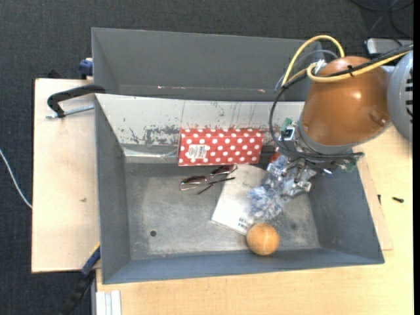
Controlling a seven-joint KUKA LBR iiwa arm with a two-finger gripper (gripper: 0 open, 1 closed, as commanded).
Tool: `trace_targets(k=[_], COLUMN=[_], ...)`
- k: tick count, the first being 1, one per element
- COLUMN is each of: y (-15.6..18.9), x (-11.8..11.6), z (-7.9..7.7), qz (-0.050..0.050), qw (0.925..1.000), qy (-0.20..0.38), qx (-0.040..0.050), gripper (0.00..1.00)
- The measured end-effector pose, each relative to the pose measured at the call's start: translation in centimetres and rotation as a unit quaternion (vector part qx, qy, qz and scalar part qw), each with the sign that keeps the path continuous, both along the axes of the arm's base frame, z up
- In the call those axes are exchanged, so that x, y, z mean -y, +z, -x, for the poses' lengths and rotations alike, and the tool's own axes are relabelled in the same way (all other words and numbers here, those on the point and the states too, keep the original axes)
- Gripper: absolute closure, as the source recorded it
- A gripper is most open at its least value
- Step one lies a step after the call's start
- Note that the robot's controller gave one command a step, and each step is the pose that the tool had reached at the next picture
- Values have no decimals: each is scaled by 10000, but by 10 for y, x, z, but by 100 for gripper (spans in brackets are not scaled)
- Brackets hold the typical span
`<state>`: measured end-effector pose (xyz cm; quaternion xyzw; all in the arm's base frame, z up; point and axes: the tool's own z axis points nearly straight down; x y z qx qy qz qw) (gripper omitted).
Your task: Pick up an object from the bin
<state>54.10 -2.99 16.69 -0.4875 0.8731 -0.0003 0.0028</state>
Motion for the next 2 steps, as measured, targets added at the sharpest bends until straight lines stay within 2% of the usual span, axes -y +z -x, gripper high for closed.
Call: trace_targets(k=[1,2], y=[5,-16], x=[-5,-5], z=[0,5], qz=[6,6], qw=[9935,9916], qy=[1138,1293], qx=[1,-13], gripper=[100,100])
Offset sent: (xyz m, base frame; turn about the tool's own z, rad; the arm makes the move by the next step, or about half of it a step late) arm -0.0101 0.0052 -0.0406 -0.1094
